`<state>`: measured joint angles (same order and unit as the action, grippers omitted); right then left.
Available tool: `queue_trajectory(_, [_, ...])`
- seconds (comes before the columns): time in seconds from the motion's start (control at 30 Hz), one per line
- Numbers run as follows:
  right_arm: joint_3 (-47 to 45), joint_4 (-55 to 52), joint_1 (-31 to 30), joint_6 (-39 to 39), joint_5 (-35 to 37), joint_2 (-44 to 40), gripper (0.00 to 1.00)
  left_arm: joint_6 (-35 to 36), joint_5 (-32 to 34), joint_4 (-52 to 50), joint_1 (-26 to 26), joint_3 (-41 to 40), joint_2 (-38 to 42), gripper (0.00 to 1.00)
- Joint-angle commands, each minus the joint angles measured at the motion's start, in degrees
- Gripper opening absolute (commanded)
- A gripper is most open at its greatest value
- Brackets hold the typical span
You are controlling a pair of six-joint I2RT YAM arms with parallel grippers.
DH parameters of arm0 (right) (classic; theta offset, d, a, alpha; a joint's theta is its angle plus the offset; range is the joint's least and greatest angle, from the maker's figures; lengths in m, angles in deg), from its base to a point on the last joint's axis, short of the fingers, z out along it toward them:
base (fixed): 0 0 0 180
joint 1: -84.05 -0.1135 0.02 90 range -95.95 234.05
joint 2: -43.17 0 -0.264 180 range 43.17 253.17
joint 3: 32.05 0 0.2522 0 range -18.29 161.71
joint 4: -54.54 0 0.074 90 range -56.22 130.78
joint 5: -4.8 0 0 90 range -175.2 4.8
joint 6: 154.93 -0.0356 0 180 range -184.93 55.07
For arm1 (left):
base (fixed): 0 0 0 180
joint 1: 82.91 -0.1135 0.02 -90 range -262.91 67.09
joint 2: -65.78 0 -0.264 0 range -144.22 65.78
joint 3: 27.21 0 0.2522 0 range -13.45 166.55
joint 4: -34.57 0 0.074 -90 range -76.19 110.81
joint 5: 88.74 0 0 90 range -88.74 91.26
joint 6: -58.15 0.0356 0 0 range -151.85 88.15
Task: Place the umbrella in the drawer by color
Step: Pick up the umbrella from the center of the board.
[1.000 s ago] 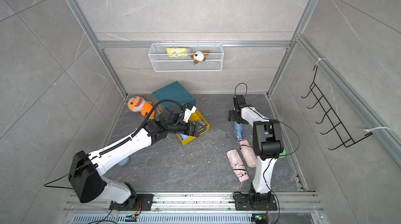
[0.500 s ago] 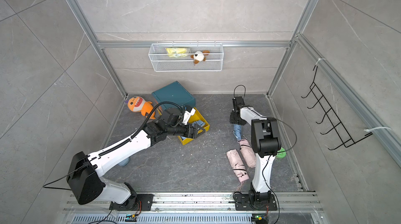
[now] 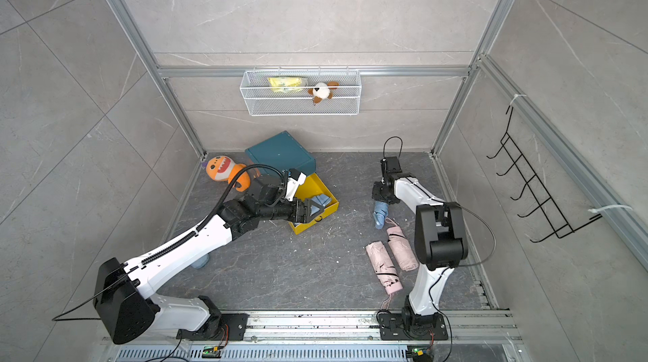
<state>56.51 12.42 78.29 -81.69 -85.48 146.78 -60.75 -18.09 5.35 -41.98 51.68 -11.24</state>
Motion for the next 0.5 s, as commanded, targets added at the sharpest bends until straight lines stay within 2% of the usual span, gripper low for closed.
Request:
queue_trajectory(0.0, [-2.9, 4.9, -0.3, -3.7, -7.9, -8.5, 0.29, -0.3, -1.2, -0.9, -2.8, -0.1, 3.1, 0.84])
queue_trajectory(0.2, [-7.7, 10.2, -2.2, -8.2, -16.4, -18.7, 0.29, -2.9, -6.8, 1.0, -7.6, -1.3, 4.9, 0.86])
queue_trajectory(0.33, [-8.1, 14.4, -5.3, -11.3, -23.0, -22.4, 0.29, -2.8, -7.8, 1.9, -8.9, -1.5, 5.3, 0.89])
queue_trajectory(0.47, [-9.9, 24.1, -8.7, -18.5, -29.4, -24.1, 0.29, -4.4, -10.5, 6.6, -10.1, -2.8, 5.0, 0.90])
